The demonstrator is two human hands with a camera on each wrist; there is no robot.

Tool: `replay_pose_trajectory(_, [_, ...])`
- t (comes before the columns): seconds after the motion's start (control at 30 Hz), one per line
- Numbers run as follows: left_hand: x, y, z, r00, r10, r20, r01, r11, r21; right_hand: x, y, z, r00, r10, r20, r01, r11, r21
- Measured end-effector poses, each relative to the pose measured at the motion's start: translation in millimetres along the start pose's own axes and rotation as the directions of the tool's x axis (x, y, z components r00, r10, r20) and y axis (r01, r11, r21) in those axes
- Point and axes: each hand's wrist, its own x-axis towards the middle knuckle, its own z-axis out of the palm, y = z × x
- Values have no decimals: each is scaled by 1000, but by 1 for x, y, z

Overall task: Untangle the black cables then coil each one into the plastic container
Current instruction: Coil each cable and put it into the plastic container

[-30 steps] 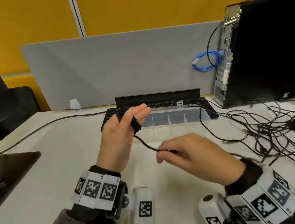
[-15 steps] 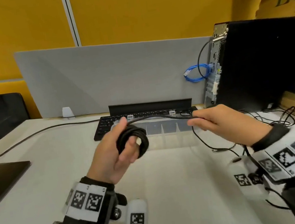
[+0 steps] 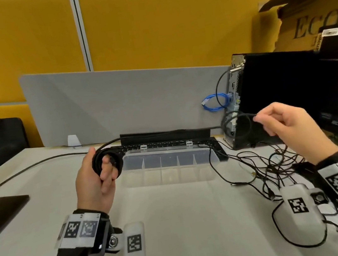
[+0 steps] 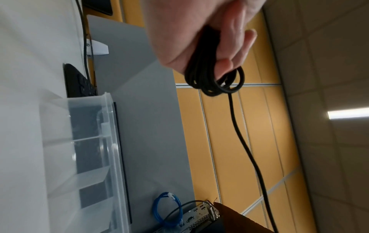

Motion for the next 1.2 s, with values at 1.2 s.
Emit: replay_pose_trajectory(1.2, [2, -36, 7, 970, -242, -1, 235, 939, 251, -11, -47, 58, 621, -255, 741, -537, 550, 639])
